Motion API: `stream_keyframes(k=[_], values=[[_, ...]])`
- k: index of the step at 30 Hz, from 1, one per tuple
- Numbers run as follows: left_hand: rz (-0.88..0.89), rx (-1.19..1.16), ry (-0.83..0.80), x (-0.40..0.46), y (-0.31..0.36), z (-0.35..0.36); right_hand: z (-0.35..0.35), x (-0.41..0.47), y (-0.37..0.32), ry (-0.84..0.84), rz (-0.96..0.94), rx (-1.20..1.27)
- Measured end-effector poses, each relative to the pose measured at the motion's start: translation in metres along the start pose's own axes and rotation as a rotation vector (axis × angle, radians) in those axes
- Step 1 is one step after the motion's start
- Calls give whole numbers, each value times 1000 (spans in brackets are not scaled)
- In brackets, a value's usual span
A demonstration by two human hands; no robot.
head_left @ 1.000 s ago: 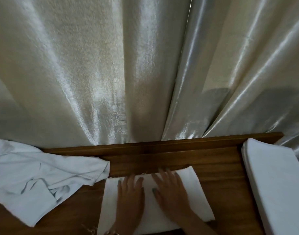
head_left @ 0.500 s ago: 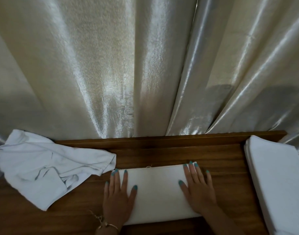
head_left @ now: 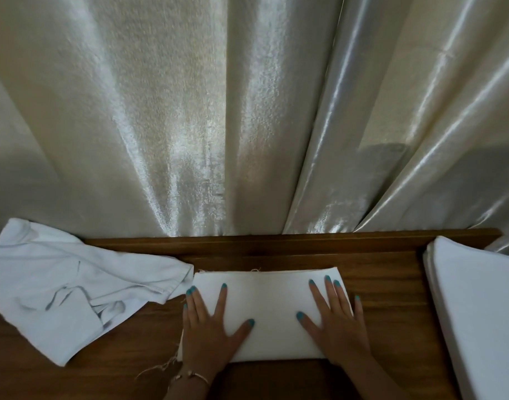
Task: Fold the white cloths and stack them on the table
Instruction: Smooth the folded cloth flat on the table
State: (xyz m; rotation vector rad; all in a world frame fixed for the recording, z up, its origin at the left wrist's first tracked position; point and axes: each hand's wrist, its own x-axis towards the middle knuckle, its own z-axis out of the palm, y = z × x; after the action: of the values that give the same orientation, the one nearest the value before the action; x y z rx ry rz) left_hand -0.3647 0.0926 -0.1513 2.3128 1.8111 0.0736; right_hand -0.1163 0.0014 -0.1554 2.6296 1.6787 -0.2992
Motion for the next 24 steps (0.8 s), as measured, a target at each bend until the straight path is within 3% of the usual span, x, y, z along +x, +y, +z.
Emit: stream_keyframes(k=[13, 24], values=[[-38, -9, 41, 45, 17, 7, -1, 54, 9, 42, 7, -13], [1, -14, -31, 49, 15, 1, -5, 49, 5, 24, 33, -36]])
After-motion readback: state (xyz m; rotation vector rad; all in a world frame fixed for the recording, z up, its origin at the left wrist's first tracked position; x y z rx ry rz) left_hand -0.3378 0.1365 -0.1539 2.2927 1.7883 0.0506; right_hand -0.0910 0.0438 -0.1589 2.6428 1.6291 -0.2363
